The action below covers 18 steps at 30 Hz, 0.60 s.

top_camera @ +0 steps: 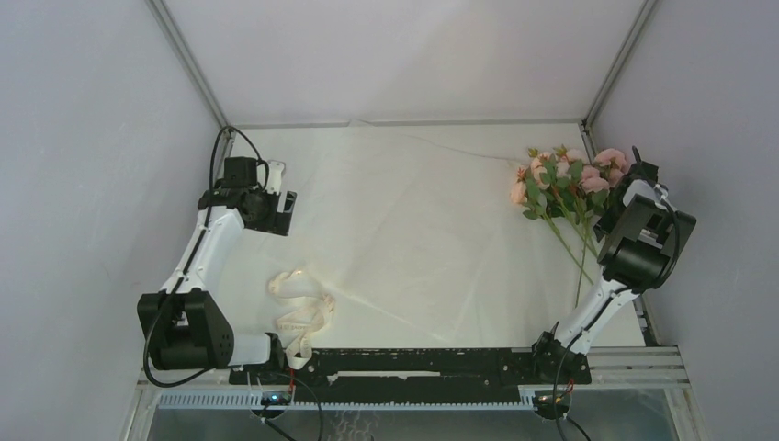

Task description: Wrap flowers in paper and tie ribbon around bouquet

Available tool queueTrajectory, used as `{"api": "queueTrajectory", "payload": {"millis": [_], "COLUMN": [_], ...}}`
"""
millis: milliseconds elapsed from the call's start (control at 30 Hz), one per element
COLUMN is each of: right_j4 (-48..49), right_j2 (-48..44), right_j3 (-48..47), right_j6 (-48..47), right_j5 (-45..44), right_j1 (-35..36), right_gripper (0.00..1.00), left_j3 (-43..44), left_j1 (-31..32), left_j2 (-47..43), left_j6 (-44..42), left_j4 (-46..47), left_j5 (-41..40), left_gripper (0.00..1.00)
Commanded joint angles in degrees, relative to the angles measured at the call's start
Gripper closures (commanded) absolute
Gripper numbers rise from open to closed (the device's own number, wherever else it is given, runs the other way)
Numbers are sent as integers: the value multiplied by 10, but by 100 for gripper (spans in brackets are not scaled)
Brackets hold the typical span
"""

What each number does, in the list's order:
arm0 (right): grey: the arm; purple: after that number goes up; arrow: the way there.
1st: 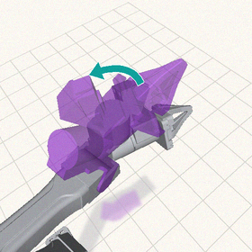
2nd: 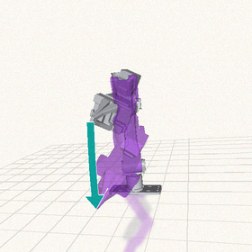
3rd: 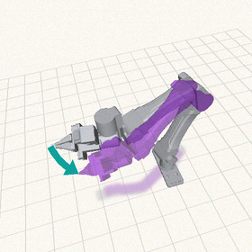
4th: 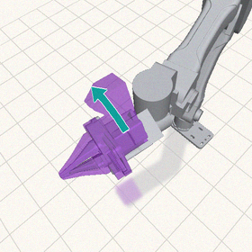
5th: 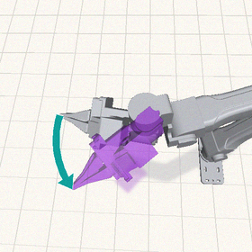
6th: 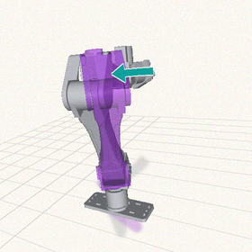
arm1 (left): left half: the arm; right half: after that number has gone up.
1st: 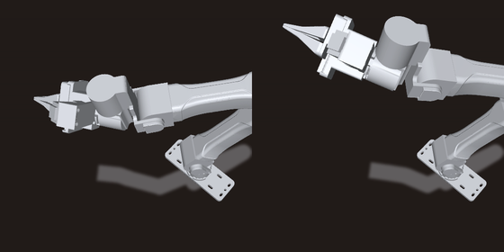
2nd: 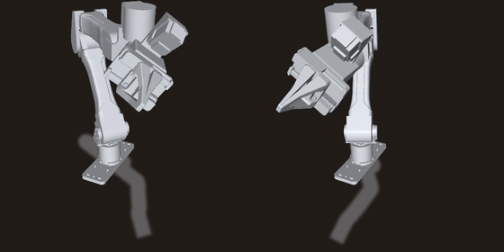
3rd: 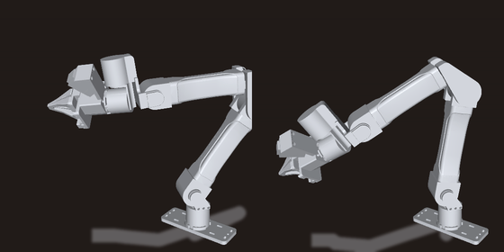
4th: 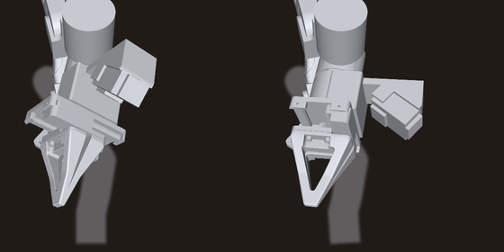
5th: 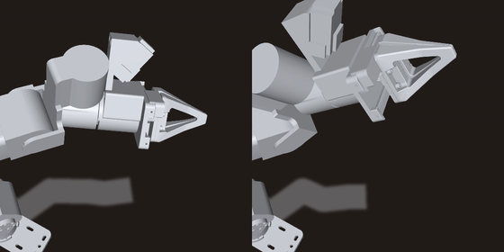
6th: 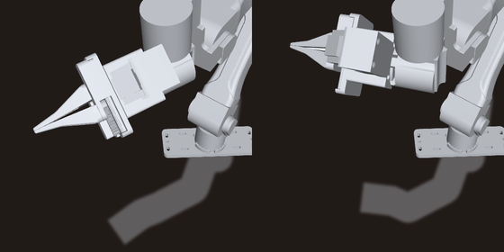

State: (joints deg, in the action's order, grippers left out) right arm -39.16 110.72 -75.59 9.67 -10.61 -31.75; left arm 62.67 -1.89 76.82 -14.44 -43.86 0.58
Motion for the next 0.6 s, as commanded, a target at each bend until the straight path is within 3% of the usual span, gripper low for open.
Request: {"api": "queueTrajectory", "payload": {"millis": [0, 167, 300, 567], "right_j4": [2, -1, -7, -10], "right_j2": [24, 41, 19, -176], "right_j3": [-28, -29, -33, -30], "right_j6": [-22, -28, -40, -26], "right_j5": [15, 21, 20, -118], "right_j1": [-1, -1, 2, 49], "right_gripper": [56, 60, 100, 100], "left_j3": [33, 29, 28, 26], "left_j1": [1, 1, 1, 1], "left_j2": [-21, -23, -25, -31], "left_j6": [6, 4, 3, -7], "left_j4": [6, 11, 12, 5], "left_j5": [-2, 0, -1, 26], "left_gripper": [8, 7, 8, 7]}}
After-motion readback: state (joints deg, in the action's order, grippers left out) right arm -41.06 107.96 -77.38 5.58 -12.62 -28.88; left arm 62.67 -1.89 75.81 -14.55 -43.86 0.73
